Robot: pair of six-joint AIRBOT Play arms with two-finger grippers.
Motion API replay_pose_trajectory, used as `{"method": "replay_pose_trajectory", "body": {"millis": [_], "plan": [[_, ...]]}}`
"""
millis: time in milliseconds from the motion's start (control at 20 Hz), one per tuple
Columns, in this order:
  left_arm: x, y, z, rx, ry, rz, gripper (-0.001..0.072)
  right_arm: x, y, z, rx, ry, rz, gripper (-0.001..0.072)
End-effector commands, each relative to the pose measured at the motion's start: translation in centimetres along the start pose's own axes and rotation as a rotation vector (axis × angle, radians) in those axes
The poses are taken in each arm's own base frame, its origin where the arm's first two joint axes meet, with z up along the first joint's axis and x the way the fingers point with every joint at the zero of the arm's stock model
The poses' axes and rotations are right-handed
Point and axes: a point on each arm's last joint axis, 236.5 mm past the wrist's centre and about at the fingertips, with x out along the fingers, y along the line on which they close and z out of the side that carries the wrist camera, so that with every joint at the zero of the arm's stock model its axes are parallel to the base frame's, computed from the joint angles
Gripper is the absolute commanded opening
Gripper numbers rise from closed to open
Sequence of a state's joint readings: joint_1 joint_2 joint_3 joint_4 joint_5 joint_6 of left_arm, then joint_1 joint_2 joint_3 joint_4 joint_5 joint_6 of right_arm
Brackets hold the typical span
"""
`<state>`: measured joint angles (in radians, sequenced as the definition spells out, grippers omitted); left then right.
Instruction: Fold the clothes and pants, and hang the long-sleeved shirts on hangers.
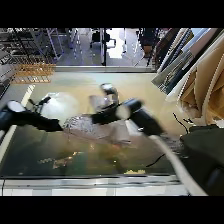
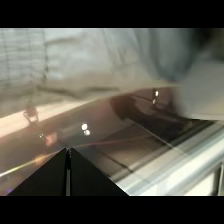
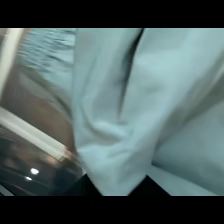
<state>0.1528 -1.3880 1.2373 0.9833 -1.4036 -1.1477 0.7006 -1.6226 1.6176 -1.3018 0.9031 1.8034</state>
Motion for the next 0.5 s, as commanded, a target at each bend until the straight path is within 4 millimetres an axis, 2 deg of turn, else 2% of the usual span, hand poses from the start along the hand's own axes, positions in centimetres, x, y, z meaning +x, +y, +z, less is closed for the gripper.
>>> {"method": "replay_pose_trajectory", "body": {"millis": [0, 50, 100, 150, 200, 250, 350, 450], "plan": [[-6.1, -3.3, -2.6, 0.036, -0.03, -0.002, 0.001, 8.2, 9.1, 1.9, -0.032, -0.179, 0.196, 0.0088], [-7.1, -3.8, -2.0, 0.055, -0.085, 0.018, 0.0011, 8.9, 9.6, 2.6, -0.038, -0.179, 0.208, 0.0385], [-7.8, -4.0, -1.4, 0.067, -0.131, 0.035, 0.001, 8.4, 9.3, 3.4, -0.089, -0.171, 0.197, 0.065], [-8.2, -4.3, -0.8, 0.076, -0.168, 0.04, 0.001, 7.1, 8.2, 4.3, -0.143, -0.159, 0.168, 0.0616], [-8.3, -4.5, -0.3, 0.076, -0.193, 0.033, 0.0011, 5.1, 5.8, 5.4, -0.166, -0.134, 0.111, 0.0608], [-8.1, -4.4, 0.4, 0.076, -0.213, 0.038, 0.001, 2.8, 2.6, 6.2, -0.168, -0.105, 0.044, 0.0536], [-7.1, -3.5, 1.8, 0.068, -0.234, 0.052, 0.0011, -2.6, -4.5, 6.8, -0.1, -0.033, -0.071, 0.0528], [-4.6, -2.6, 2.7, 0.081, -0.202, 0.045, 0.0011, -7.6, -10.7, 5.7, 0.012, 0.038, -0.147, 0.0538]]}}
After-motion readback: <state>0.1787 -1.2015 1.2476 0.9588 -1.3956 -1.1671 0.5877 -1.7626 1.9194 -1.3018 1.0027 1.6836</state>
